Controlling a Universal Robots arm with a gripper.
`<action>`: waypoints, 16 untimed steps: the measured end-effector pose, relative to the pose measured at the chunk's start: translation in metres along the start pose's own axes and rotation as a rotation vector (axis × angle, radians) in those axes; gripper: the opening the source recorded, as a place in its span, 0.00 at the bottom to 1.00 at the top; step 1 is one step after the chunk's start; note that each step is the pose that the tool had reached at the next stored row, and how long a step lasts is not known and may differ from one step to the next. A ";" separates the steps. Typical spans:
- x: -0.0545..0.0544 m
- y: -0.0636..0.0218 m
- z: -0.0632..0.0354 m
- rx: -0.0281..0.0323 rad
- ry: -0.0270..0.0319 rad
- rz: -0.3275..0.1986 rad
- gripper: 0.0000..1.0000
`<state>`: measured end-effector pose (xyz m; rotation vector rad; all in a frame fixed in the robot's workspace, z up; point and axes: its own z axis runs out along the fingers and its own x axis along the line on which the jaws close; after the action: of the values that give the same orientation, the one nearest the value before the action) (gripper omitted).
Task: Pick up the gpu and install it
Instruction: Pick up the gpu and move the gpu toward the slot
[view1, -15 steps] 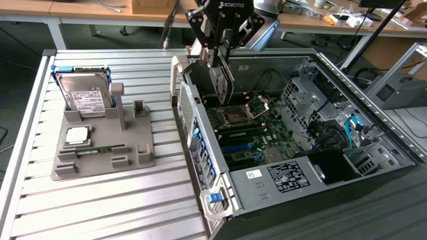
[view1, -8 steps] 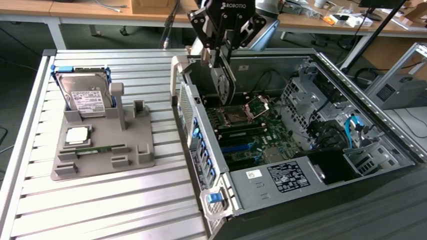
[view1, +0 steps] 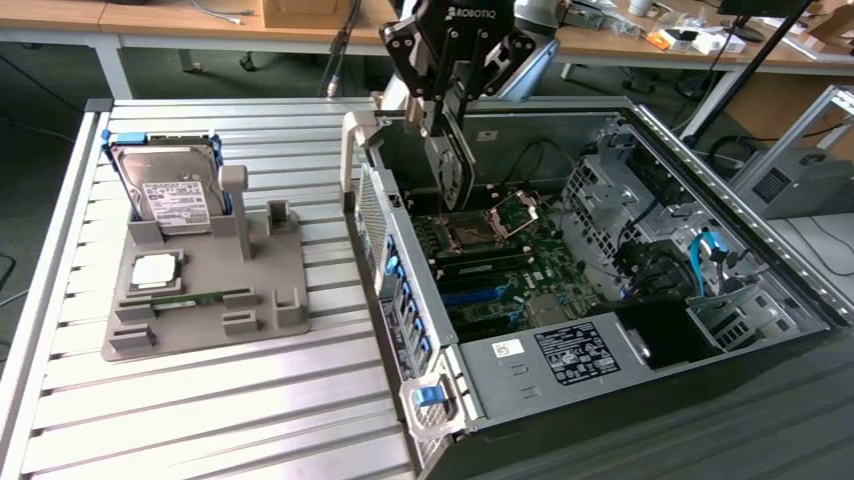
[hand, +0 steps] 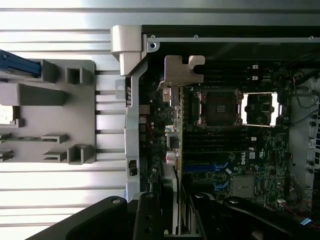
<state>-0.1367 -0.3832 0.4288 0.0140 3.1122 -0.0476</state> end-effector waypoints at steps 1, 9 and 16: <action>0.000 0.0000 0.0001 0.0001 0.0000 0.000 0.27; -0.003 0.0000 0.0011 0.0012 0.0000 0.000 0.27; -0.006 0.0001 0.0025 0.0025 -0.0001 0.000 0.27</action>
<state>-0.1304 -0.3833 0.4265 0.0138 3.1120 -0.0515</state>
